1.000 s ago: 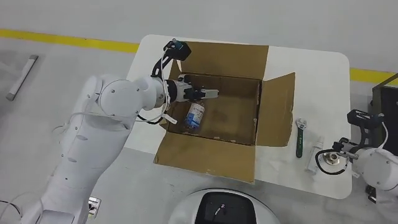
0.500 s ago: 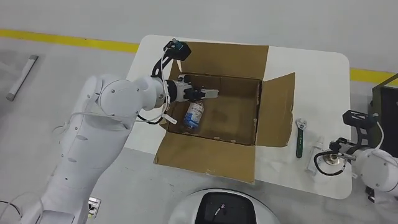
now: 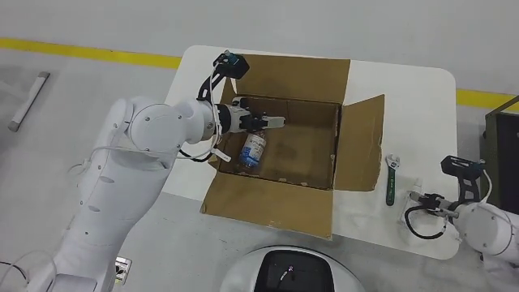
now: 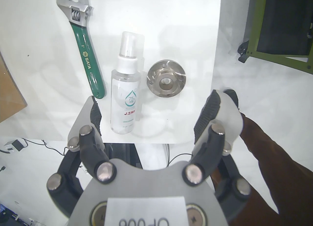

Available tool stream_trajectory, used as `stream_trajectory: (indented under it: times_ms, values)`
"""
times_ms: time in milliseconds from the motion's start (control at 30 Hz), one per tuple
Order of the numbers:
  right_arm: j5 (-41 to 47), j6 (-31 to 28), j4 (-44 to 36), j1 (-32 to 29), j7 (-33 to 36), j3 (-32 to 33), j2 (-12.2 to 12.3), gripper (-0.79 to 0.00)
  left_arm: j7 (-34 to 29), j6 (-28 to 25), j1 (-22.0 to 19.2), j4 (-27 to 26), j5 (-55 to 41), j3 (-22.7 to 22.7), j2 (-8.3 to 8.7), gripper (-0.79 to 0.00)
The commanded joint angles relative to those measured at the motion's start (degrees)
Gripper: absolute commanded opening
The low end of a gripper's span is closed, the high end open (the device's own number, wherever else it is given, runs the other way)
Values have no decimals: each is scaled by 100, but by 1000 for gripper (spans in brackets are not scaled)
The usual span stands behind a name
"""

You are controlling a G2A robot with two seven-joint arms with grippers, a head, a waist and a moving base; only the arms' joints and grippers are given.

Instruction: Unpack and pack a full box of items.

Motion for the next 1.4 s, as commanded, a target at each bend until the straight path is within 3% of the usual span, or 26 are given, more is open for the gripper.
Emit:
stream_trajectory:
  times_ms: [0,200,267,367,433,533,767,833,1000,1200,1367]
  values:
    - [-37,-29,-54,39,30,-55,-19,0,0,0,0,0,0,0,0,0]
    - [-127,-74,-20,141,75,-284,-90,-15,0,0,0,0,0,0,0,0]
    - [-134,-78,33,165,78,-359,-118,-92,0,0,0,0,0,0,0,0]
    - [-168,-77,107,196,78,-466,-159,-120,0,0,0,0,0,0,0,0]
    - [-195,-78,138,219,79,-523,-186,-259,0,0,0,0,0,0,0,0]
    - [-266,-88,178,241,89,-597,-226,-274,0,0,0,0,0,0,0,0]
    - [-447,-77,336,304,78,-709,-328,-225,0,0,0,0,0,0,0,0]
    - [-455,-83,378,331,84,-735,-360,-274,0,0,0,0,0,0,0,0]
    - [-510,-97,471,407,98,-821,-439,-289,0,0,0,0,0,0,0,0]
    - [-652,-161,568,509,162,-888,-528,-379,0,0,0,0,0,0,0,0]
    - [-788,-220,686,636,221,-945,-607,-403,0,0,0,0,0,0,0,0]
